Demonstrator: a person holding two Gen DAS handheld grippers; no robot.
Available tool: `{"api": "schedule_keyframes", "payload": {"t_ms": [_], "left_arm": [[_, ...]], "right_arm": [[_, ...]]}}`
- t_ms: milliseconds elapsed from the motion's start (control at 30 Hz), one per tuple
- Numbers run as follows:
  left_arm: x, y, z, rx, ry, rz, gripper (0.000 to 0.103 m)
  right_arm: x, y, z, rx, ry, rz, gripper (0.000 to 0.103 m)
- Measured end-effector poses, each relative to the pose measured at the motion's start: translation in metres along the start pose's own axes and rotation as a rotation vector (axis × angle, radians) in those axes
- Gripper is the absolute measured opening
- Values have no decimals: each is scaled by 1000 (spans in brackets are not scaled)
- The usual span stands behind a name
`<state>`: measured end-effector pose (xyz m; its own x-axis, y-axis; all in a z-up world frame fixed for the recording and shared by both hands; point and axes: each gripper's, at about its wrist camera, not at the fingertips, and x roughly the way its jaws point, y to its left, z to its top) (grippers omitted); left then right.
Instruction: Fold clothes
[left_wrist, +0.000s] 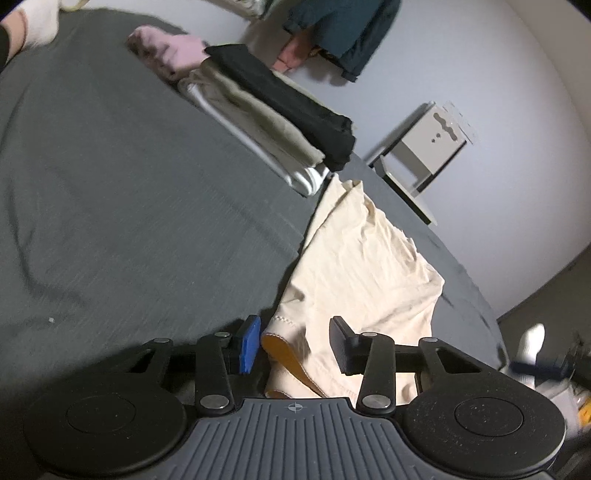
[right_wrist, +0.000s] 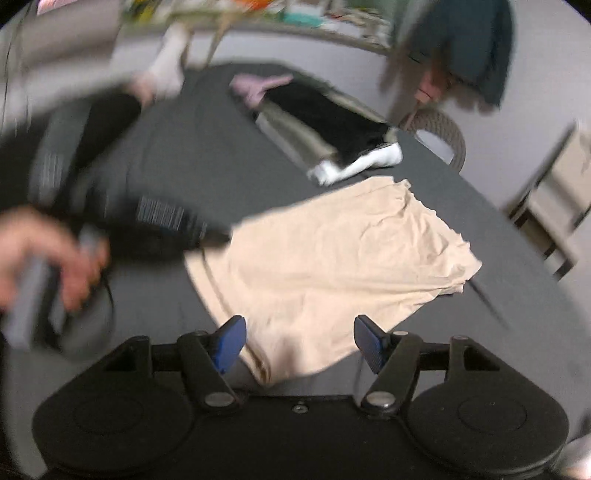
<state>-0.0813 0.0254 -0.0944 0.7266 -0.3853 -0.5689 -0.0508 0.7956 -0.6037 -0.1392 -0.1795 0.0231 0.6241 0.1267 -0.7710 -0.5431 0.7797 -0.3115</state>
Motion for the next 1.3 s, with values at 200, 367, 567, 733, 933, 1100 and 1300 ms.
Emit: {"api": "schedule_keyframes", "payload": {"t_ms": [200, 367, 567, 733, 933, 1100, 1300], "left_arm": [[-1, 10, 3, -63, 12, -26, 41], [3, 17, 3, -98, 36, -31, 22], [3, 13, 2, -62, 37, -21, 7], [0, 12, 3, -55, 30, -34, 6], [-6, 7, 3, -63, 32, -56, 5], [-17, 2, -9, -70, 50, -32, 5], [-25, -8, -20, -57, 57, -42, 5]], "right_arm": [[38, 54, -15, -211, 39, -223, 51], [51, 69, -21, -261, 17, -316, 47], [59, 90, -34, -342, 13, -381, 45], [64, 98, -43, -364, 0, -427, 26], [56, 88, -45, -277, 5, -413, 7], [39, 80, -49, -206, 7, -382, 7], [37, 67, -54, -93, 48, -356, 7]]}}
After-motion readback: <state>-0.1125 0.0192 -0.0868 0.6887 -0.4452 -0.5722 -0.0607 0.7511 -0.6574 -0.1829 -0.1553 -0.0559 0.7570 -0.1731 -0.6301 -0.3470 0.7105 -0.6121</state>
